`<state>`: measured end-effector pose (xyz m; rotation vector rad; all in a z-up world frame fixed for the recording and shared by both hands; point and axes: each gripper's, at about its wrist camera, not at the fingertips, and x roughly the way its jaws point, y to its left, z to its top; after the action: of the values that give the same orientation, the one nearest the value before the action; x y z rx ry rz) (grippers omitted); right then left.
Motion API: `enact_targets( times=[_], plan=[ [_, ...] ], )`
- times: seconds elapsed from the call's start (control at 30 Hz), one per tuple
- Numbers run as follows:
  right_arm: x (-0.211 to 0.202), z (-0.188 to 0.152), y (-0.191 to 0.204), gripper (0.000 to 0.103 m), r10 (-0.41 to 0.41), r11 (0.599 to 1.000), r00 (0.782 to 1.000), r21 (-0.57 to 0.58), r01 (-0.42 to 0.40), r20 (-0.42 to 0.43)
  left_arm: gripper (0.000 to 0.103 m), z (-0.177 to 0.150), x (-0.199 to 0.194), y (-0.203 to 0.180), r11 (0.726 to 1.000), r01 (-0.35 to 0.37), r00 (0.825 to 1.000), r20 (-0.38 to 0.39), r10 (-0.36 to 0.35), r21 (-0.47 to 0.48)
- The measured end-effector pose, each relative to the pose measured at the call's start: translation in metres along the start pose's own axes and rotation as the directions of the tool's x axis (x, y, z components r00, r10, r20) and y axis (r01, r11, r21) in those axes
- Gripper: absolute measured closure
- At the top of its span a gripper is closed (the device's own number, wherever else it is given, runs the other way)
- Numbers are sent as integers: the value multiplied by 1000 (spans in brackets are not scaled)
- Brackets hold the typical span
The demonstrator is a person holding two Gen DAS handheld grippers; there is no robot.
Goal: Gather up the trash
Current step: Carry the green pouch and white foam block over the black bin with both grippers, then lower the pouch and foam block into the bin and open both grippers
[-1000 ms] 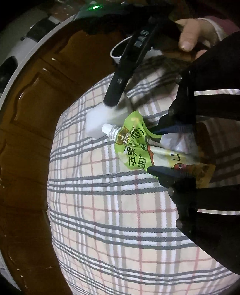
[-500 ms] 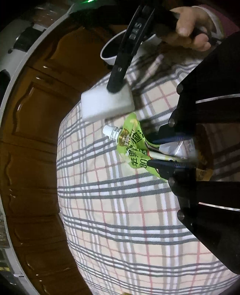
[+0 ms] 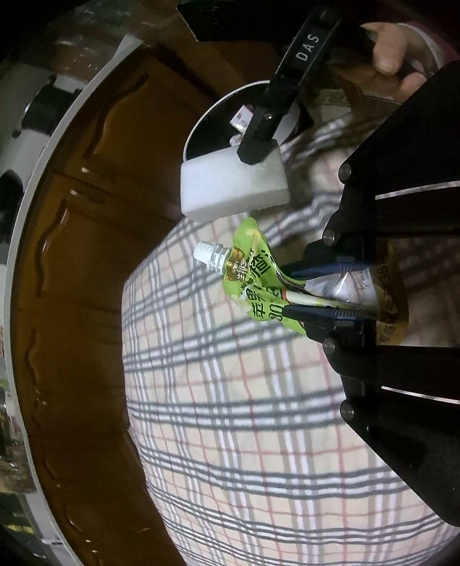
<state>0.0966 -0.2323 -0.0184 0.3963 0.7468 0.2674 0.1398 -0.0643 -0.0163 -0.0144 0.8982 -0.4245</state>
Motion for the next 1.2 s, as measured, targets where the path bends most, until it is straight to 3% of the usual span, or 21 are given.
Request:
enact_targets(
  times=[0.7, 1.2],
  plan=[
    [-89, -13, -57, 82, -115, 990, 983, 99, 101, 146, 88, 13, -1, -97, 983, 37, 999, 20, -41, 179],
    [-118, -9, -100, 82, -202, 972, 961, 159, 173, 191, 88, 37, 22, -155, 961, 64, 997, 14, -71, 270]
  ],
)
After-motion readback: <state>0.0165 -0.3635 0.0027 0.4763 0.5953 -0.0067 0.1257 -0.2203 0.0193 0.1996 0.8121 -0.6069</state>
